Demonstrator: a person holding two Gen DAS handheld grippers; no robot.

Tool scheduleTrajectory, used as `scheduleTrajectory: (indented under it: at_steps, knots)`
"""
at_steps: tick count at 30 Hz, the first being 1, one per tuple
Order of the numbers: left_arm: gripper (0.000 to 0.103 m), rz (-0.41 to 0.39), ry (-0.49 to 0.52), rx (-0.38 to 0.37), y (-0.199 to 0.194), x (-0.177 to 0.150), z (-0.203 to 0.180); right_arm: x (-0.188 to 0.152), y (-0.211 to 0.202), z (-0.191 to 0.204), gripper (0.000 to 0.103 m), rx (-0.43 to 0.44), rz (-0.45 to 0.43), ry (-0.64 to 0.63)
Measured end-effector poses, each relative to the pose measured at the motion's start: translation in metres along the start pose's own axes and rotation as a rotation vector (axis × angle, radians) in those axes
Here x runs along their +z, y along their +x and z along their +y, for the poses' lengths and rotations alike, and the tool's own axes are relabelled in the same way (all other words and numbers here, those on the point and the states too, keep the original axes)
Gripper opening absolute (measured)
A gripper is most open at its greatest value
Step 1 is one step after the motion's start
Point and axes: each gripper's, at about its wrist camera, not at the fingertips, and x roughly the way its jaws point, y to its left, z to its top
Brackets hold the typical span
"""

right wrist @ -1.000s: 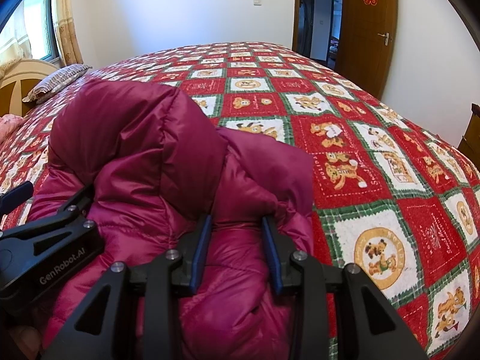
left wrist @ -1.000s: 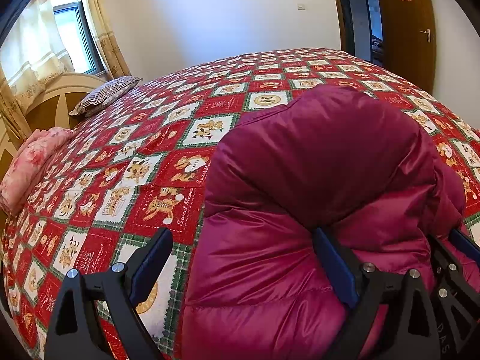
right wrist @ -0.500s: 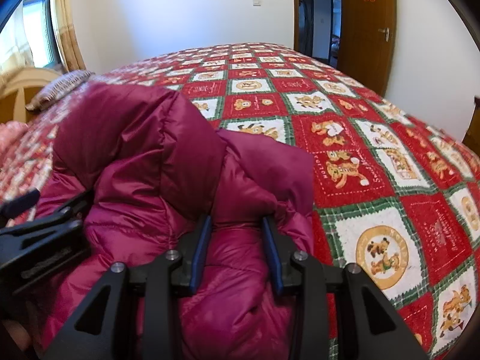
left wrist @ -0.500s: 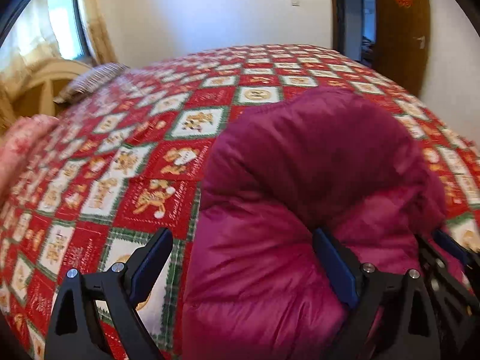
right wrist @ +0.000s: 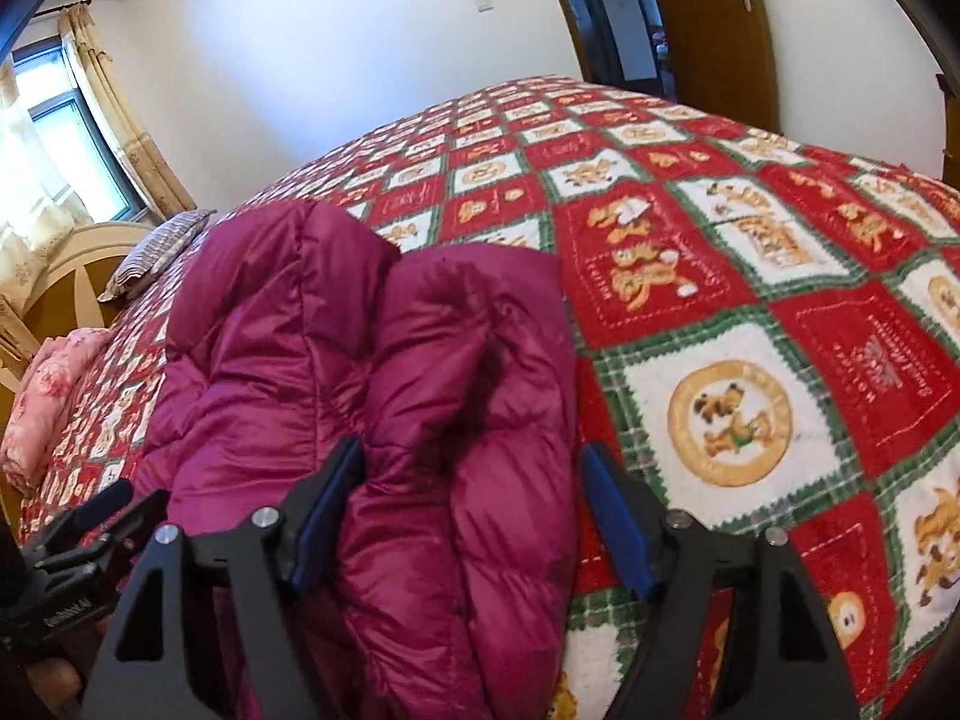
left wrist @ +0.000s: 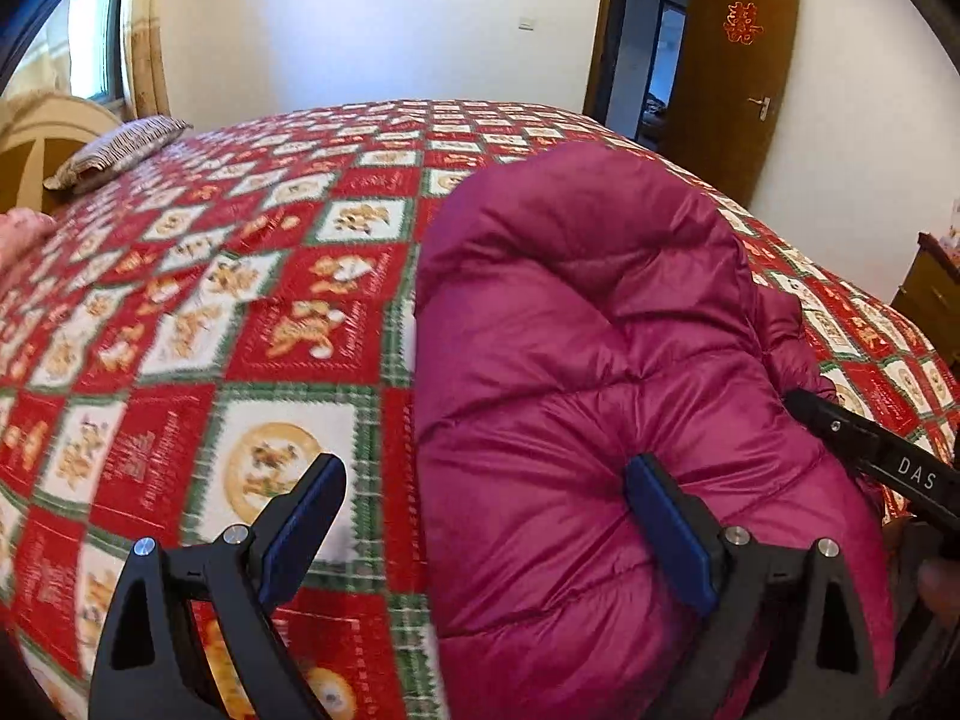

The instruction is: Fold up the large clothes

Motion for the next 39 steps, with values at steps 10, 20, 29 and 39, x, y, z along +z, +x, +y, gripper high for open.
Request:
scheduleTrajectory:
  at_steps: [10, 20, 29, 39]
  knots:
    - [0.066, 0.005, 0.014, -0.136, 0.008, -0.004, -0.011, -0.005, 0.011, 0.000, 0.038, 0.144, 0.075, 0.018]
    - [0.023, -0.114, 0.156, 0.022, -0.049, -0.001, -0.033, -0.007, -0.016, 0.018, 0.020, 0.225, -0.001, -0.009]
    - [0.023, -0.145, 0.107, 0.095, -0.089, 0.000, 0.003, 0.004, -0.024, 0.063, 0.019, 0.313, -0.022, -0.083]
    - [0.022, -0.147, 0.037, 0.163, -0.107, -0.015, 0.050, -0.001, -0.006, 0.115, 0.019, 0.346, 0.001, -0.185]
